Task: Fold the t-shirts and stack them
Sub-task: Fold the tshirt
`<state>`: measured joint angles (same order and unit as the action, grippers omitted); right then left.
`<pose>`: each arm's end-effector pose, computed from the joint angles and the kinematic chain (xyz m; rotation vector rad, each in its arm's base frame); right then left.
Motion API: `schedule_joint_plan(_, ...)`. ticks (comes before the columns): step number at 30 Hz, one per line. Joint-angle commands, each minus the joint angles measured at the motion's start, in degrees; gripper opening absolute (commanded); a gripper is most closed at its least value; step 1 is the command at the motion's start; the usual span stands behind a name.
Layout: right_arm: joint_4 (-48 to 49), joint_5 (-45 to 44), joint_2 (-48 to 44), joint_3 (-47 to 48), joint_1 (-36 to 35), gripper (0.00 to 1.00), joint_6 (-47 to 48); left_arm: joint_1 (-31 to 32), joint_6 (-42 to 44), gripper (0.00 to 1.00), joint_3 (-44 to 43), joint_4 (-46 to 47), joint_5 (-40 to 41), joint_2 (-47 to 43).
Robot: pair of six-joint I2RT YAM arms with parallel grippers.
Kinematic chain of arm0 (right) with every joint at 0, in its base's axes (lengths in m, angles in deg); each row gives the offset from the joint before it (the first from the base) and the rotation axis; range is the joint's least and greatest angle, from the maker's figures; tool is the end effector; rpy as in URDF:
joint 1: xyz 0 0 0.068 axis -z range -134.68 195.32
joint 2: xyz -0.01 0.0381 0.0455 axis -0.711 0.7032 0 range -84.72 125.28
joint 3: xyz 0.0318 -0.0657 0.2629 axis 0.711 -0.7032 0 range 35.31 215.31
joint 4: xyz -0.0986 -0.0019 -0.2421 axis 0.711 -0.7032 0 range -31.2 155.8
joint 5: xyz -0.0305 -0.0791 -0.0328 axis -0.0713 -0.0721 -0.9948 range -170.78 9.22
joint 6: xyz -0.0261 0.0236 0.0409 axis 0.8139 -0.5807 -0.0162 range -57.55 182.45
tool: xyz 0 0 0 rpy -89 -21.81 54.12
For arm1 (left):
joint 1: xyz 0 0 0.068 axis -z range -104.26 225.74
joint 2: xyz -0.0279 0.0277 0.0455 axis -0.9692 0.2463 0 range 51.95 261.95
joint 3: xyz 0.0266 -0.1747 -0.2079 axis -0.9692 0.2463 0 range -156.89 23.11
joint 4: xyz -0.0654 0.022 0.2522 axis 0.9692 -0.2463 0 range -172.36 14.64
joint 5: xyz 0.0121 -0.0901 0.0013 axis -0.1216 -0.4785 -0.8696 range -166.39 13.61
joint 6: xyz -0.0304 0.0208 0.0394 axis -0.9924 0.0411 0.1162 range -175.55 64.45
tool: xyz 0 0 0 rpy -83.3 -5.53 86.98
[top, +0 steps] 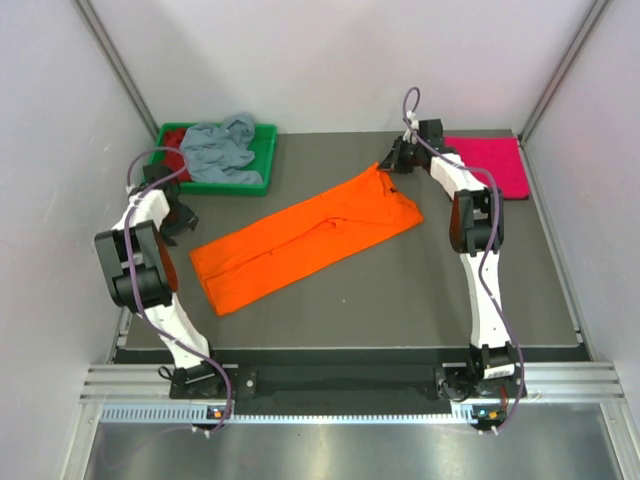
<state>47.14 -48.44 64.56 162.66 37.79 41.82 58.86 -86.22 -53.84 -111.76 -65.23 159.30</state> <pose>0.5682 0.0942 0.1448 -0.0423 2.3042 0.8981 0.3648 0.1178 0.1931 -1.1428 2.4587 0.1962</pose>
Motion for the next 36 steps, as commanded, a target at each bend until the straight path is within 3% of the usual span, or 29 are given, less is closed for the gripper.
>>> schedule_joint_plan(1, 6.31, -2.45, 2.16, 5.1, -0.12, 0.03, -4.41, -0.25, -2.19, 0.64, -0.84, 2.82, -5.49, -6.61)
schedule_joint_plan(5, 11.27, -3.68, 4.0, 7.2, -0.2, 0.04, -7.5, -0.17, -6.05, 0.63, 5.3, 10.81, -19.48, -11.8)
schedule_joint_plan(10, 7.08, -5.78, 1.21, 9.67, -0.29, 0.14, -8.21, 4.48, -6.41, 0.61, 8.99, 13.11, -26.17, -16.28)
schedule_joint_plan(13, 4.6, -8.23, -5.2, 6.26, -0.47, 0.36, -7.24, 9.05, -6.68, 0.6, 13.64, 17.23, -31.8, -20.06)
schedule_joint_plan(14, 4.07, -9.65, -9.4, 2.85, -0.47, 0.39, -7.33, 12.02, -6.24, 0.6, 14.54, 17.85, -32.86, -20.68)
schedule_joint_plan(17, 1.96, -13.52, -17.14, -3.75, 0.06, 0.48, -8.73, 16.69, -4.05, 0.58, 15.07, 13.91, -31.82, -21.57)
schedule_joint_plan(22, -6.38, -17.13, -26.56, -12.46, -0.03, 0.48, -12.58, 19.87, -4.39, 0.53, 21.56, 13.2, -31.02, -27.62)
schedule_joint_plan(24, -8.06, -18.97, -31.83, -20.01, -0.55, 0.47, -14.35, 19.79, -4.92, 0.51, 23.15, 11.63, -28.06, -29.82)
schedule_joint_plan(26, -7.1, -19.24, -37.35, -29.38, -0.82, 0.44, -16.99, 19.35, -7.8, 0.39, 22.72, 5.86, -23.93, -30.27)
schedule_joint_plan(28, -3.51, -18.54, -40.97, -35.56, -1.35, 0.42, -18.31, 18.82, -10.44, 0.18, 21.93, 2.14, -19.1, -30.71)
schedule_joint_plan(32, 1.6, -17.49, -47.83, -48.22, -1.61, 0.41, -19.46, 18.64, -14.49, 0.07, 23.15, -1.65, -15.56, -31.93)
schedule_joint_plan(34, 2.04, -16.78, -48.55, -50.0, -1.7, 0.41, -19.11, 18.56, -16.07, 0.0, 25.87, -1.83, -13.1, -33.6)
schedule_joint_plan(36, 2.04, -15.12, -48.64, -51.67, -1.61, 0.41, -18.14, 18.29, -18.89, 0.0, 28.24, -2.71, -8.71, -34.4)
